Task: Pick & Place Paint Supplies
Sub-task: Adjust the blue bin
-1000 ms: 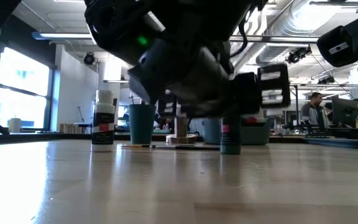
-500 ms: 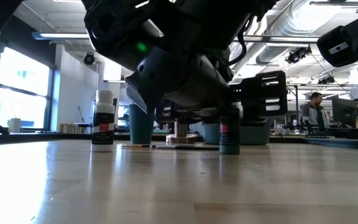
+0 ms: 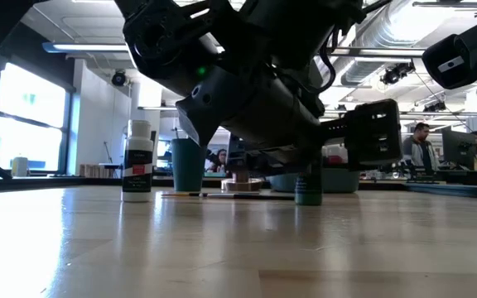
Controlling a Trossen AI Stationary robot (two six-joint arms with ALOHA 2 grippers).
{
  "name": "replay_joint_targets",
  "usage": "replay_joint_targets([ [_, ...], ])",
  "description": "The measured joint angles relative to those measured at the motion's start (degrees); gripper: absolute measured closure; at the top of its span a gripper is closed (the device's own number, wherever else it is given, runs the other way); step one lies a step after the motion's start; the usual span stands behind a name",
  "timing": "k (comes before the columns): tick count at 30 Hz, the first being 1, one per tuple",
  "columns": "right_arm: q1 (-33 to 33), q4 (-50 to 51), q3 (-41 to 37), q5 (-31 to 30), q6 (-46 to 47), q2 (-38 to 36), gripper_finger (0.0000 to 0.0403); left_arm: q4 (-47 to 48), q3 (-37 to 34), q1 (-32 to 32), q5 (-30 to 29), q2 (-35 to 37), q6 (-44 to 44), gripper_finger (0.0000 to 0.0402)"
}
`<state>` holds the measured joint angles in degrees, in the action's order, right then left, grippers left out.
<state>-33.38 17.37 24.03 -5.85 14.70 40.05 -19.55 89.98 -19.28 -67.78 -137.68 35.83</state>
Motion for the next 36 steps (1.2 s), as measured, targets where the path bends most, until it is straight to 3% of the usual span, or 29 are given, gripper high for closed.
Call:
replay_joint_targets([
  [15,0.01,-0.02,0.00,-0.02,0.02,0.02,0.0255,-0.02,0.04,1.35,3.02,0.06,0.40,0.0041],
  [21,-0.01,-0.01,0.00,-0.02,0.01,0.02,0.0255,0.02,0.06,1.28,0.32,0.42,-0.14,0.0041],
  [36,0.00,0.00,0.00,-0.15,0.01,0.02,0.0255,-0.02,0.08,1.22,-3.74,10.13,-22.19,0.0041],
])
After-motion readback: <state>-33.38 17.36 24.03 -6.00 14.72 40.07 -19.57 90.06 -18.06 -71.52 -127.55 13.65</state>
